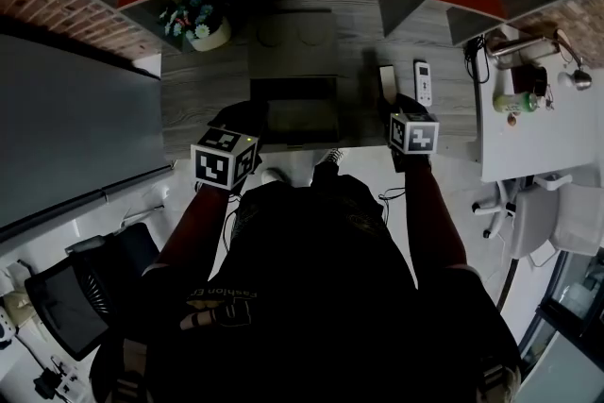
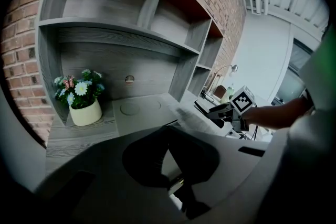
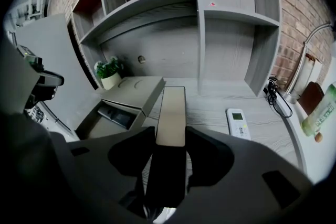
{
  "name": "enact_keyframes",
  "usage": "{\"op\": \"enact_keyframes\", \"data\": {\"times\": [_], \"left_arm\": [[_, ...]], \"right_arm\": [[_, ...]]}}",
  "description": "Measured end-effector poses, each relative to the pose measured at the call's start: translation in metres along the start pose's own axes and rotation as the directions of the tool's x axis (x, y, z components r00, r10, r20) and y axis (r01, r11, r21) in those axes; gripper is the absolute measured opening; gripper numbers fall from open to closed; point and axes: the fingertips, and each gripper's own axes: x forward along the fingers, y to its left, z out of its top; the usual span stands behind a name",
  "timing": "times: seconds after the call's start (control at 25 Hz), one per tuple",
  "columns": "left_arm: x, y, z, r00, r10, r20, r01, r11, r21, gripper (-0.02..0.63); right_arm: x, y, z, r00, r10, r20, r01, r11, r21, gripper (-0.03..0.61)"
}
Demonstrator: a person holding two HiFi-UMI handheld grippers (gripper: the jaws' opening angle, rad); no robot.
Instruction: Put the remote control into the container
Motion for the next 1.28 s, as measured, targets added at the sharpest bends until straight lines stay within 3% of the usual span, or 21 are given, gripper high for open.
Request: {"op": "enact_keyframes", "data": {"times": [0.24, 0.4, 0.76, 0.88, 1.08, 1.28], "left_arm": [[-0.017, 0.007, -0.016, 1.000, 0.001, 0.007, -0.001, 1.000, -0.013, 0.006], [-0.027, 0.017, -0.027, 1.000, 0.016, 0.019, -0.015, 0.999, -0.041, 0.006], [-0.054, 0.040, -0.035, 0.996, 0.064, 0.063, -0.056, 0.991, -0.117, 0.006], [-0.063, 0.050, -0.039, 0.994, 0.086, 0.067, -0.076, 0.987, -0.143, 0.006], [-0.070, 0.062, -0.060, 0.991, 0.121, 0.050, -0.110, 0.978, -0.180, 0.006], [-0.077, 0.067, -0.073, 0.988, 0.150, 0.040, -0.138, 0.966, -0.219, 0.006]], "right_arm": [[-0.006, 0.048, 0.005, 0.999, 0.045, 0.029, -0.042, 0.995, -0.094, 0.193], [-0.002, 0.088, 0.007, 0.995, 0.101, 0.007, -0.098, 0.973, -0.208, 0.193], [0.029, 0.173, 0.001, 0.971, 0.205, -0.123, -0.240, 0.841, -0.485, 0.193], [0.046, 0.196, -0.011, 0.950, 0.237, -0.202, -0.312, 0.749, -0.585, 0.193], [0.071, 0.225, -0.028, 0.925, 0.214, -0.313, -0.379, 0.497, -0.780, 0.193], [0.090, 0.238, -0.039, 0.906, 0.192, -0.377, -0.421, 0.330, -0.845, 0.193]]}}
